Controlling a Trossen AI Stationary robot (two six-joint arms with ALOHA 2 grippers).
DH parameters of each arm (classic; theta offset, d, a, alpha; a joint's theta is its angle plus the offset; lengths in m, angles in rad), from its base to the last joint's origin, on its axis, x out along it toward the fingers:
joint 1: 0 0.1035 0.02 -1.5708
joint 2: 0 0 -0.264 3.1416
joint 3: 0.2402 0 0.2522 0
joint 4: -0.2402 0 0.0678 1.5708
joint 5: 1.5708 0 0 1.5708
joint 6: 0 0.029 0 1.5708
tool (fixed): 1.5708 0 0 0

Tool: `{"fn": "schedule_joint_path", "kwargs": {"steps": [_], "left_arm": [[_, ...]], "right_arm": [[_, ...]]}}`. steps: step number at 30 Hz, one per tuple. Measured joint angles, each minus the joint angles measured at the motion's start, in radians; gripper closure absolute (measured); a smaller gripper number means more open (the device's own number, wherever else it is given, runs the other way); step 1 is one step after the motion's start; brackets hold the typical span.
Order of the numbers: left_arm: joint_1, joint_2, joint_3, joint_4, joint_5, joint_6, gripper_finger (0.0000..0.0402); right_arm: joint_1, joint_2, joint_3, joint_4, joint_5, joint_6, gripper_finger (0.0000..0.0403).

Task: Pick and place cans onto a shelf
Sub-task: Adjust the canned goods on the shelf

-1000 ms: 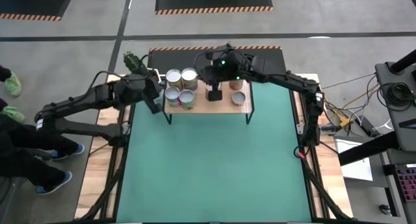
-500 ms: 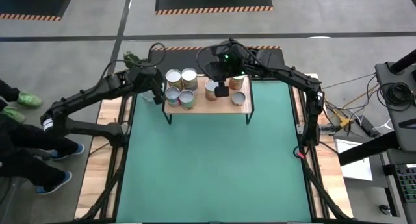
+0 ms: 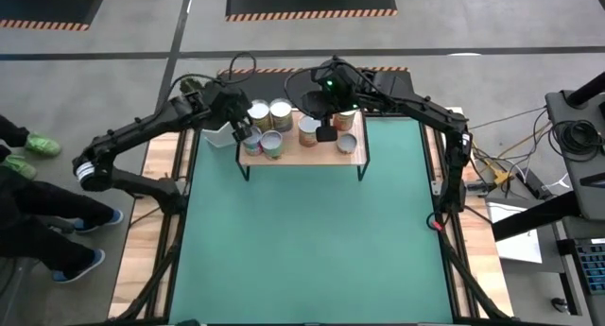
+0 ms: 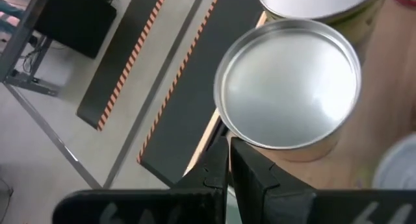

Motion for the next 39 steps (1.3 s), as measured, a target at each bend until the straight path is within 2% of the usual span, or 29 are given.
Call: {"fn": "schedule_joint_path", "kwargs": {"steps": [8, 14, 16, 19, 21, 24, 28, 36, 39], "left_arm": [[0.0, 0.067, 0.088, -0.001, 0.0, 0.02, 0.0402], [0.0, 0.039, 0.119, 0.005, 0.004, 0.047, 0.0402], [0.001, 0.024, 0.13, 0.01, 0.061, 0.049, 0.0402], [0.0, 0.019, 0.132, 0.072, 0.223, 0.041, 0.0402], [-0.001, 0.025, 0.125, 0.127, 0.29, 0.025, 0.0402], [-0.006, 0.055, 0.124, 0.189, 0.314, 0.005, 0.0402], [-0.009, 0.113, 0.149, 0.19, 0.314, -0.022, 0.0402], [-0.009, 0.243, 0.278, 0.108, 0.319, -0.057, 0.0402], [-0.009, 0.269, 0.301, 0.104, 0.352, -0.057, 0.0402]], "right_arm": [[-0.005, 0.0, 0.0, 0.005, -0.002, -0.021, 0.0394], [-0.024, -0.001, 0.0, 0.01, 0.0, -0.021, 0.0394], [-0.029, -0.002, 0.0, 0.01, 0.001, -0.013, 0.0394], [-0.034, -0.002, 0.0, 0.01, 0.002, -0.014, 0.0394], [-0.033, -0.002, 0.0, 0.01, 0.001, -0.019, 0.0394], [-0.032, -0.004, 0.0, 0.009, 0.001, -0.026, 0.0394], [-0.032, -0.009, -0.001, -0.002, 0.022, -0.033, 0.0394], [-0.034, -0.034, -0.001, -0.058, 0.062, -0.021, 0.0394], [-0.034, -0.043, -0.001, -0.1, 0.061, -0.006, 0.0394]]}}
